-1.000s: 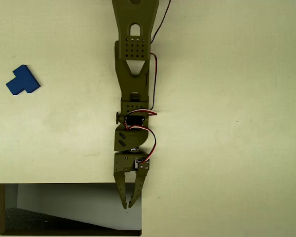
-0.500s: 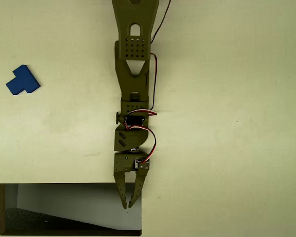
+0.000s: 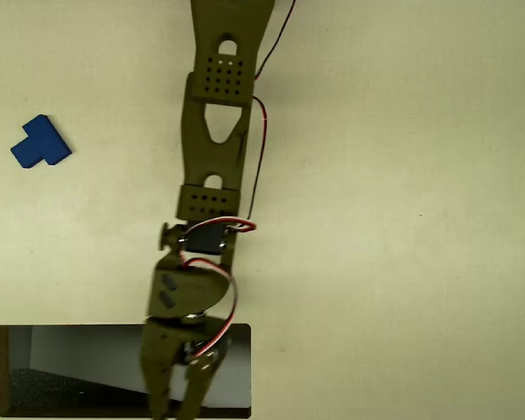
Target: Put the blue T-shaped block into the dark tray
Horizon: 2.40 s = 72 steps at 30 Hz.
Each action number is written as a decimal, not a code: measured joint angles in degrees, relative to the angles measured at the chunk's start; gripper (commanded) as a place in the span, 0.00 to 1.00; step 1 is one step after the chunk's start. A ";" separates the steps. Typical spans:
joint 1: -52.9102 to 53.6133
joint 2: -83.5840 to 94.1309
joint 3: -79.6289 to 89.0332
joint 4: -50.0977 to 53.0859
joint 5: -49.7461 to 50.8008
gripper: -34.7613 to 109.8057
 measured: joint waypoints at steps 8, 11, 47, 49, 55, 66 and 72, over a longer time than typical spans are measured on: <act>12.04 40.08 14.68 65.92 -7.82 0.24; 17.31 51.68 40.61 70.05 -17.75 0.24; 50.62 42.63 109.07 -23.29 -104.59 0.24; 48.78 42.45 111.09 -26.37 -104.59 0.24; 43.42 41.66 115.93 -34.89 -99.76 0.24; 33.75 39.73 117.95 -44.12 -89.56 0.24; 27.86 37.18 117.95 -48.96 -83.67 0.24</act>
